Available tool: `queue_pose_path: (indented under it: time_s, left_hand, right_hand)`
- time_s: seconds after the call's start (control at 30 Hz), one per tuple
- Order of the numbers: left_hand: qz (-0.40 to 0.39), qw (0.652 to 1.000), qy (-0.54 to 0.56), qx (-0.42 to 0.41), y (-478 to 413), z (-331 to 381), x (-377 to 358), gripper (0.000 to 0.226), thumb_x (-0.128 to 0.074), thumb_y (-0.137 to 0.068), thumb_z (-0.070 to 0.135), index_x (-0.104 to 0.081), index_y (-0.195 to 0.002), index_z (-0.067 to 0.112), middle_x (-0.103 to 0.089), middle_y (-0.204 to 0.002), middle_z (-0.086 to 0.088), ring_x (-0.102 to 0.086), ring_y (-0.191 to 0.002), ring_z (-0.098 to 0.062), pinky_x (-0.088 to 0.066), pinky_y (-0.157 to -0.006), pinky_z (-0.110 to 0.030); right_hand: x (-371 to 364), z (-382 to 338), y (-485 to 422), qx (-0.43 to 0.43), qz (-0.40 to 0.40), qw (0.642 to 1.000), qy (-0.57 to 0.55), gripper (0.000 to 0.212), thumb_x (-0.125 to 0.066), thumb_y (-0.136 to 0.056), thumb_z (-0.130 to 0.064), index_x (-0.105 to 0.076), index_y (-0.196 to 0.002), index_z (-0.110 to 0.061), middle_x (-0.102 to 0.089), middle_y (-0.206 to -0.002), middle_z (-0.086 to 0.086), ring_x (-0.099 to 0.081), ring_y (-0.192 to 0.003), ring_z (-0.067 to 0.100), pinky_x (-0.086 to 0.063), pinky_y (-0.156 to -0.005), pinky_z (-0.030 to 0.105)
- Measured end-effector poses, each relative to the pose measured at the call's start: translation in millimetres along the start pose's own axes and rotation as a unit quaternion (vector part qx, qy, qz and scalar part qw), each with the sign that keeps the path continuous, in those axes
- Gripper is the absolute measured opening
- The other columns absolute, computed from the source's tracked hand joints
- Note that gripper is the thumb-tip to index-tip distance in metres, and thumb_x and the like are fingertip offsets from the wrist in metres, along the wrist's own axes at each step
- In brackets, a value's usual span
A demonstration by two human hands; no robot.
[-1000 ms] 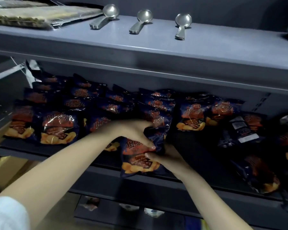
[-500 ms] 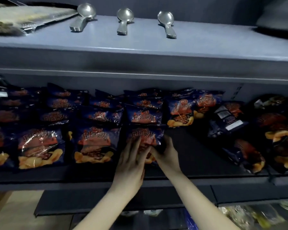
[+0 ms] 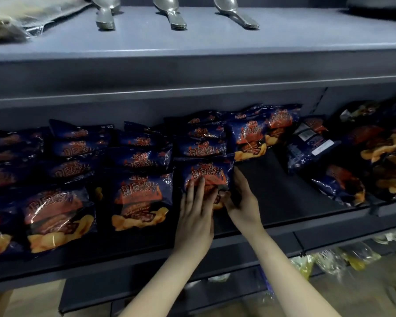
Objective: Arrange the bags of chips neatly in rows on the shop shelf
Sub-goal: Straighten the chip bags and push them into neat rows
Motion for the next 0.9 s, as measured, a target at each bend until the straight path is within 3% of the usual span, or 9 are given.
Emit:
queue_pose_path:
  time_s: [0.13,0.23,0.4,0.6,0.77,0.9]
  left_hand:
    - [-0.005,1.000,-0.023,-0.015,2,2,-6,0.076,-0.058,-0.080,0.012,-0.022,-0.146,0.021,0.006,-0.157,-0.010,0.009,-0.144,-0.031,-0.003,-0.113,-0.051]
    - [0.000,1.000,-0.025,-0.013,3,2,-4,0.070,-0.053,-0.083,0.018,-0.023,-0.146,0.021,0.007,-0.158,-0.009,0.010,-0.144,-0.030,0.001,-0.116,-0.048]
    - [0.019,0.999,-0.041,-0.024,5,5,2,0.068,-0.043,-0.086,0.030,-0.015,-0.148,0.026,0.008,-0.158,-0.006,0.007,-0.145,-0.028,0.005,-0.115,-0.046]
    - [0.086,0.995,-0.009,-0.057,9,21,16,0.070,-0.044,-0.084,0.032,-0.017,-0.148,0.025,0.005,-0.158,-0.003,0.001,-0.145,-0.026,0.005,-0.117,-0.043]
    - [0.156,0.986,0.046,-0.043,-23,48,48,0.072,-0.043,-0.084,0.030,-0.013,-0.148,0.026,0.010,-0.158,0.001,0.003,-0.145,-0.024,0.003,-0.118,-0.040]
    - [0.172,0.980,0.097,-0.035,-58,91,51,0.065,-0.042,-0.084,0.026,-0.021,-0.146,0.025,-0.004,-0.157,-0.003,-0.001,-0.145,-0.023,-0.001,-0.118,-0.040]
  right_hand:
    - [1,-3,2,0.010,0.019,1.000,0.009,0.067,-0.058,-0.085,0.004,-0.032,-0.144,-0.018,-0.048,-0.139,-0.006,-0.043,-0.128,0.000,-0.037,-0.105,0.018]
    - [1,-4,2,0.003,0.025,1.000,-0.015,0.064,-0.057,-0.086,0.001,-0.033,-0.143,-0.017,-0.048,-0.132,-0.017,-0.043,-0.124,-0.008,-0.036,-0.100,0.010]
    - [6,-2,2,0.002,0.047,0.996,-0.071,0.057,-0.055,-0.087,-0.018,-0.036,-0.141,-0.017,-0.050,-0.135,-0.010,-0.046,-0.126,0.000,-0.039,-0.102,0.017]
    - [20,6,-2,-0.015,0.076,0.987,-0.144,0.043,-0.053,-0.093,-0.009,-0.043,-0.134,-0.016,-0.055,-0.130,-0.002,-0.052,-0.118,0.001,-0.042,-0.097,0.016]
    - [63,-7,-17,0.028,0.085,0.989,-0.118,0.040,-0.052,-0.093,-0.007,-0.045,-0.132,-0.011,-0.053,-0.127,0.003,-0.052,-0.113,-0.003,-0.041,-0.091,0.010]
    - [124,-32,-35,0.093,0.114,0.985,-0.089,0.042,-0.051,-0.088,-0.019,-0.045,-0.129,-0.012,-0.051,-0.127,0.001,-0.050,-0.116,0.002,-0.042,-0.097,0.016]
Point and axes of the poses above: each hand's wrist, its own y-axis away from the middle knuckle, its own x-axis out of the back of the hand, z = x × y, the point moved 10 cm from there along -y, towards the middle knuckle
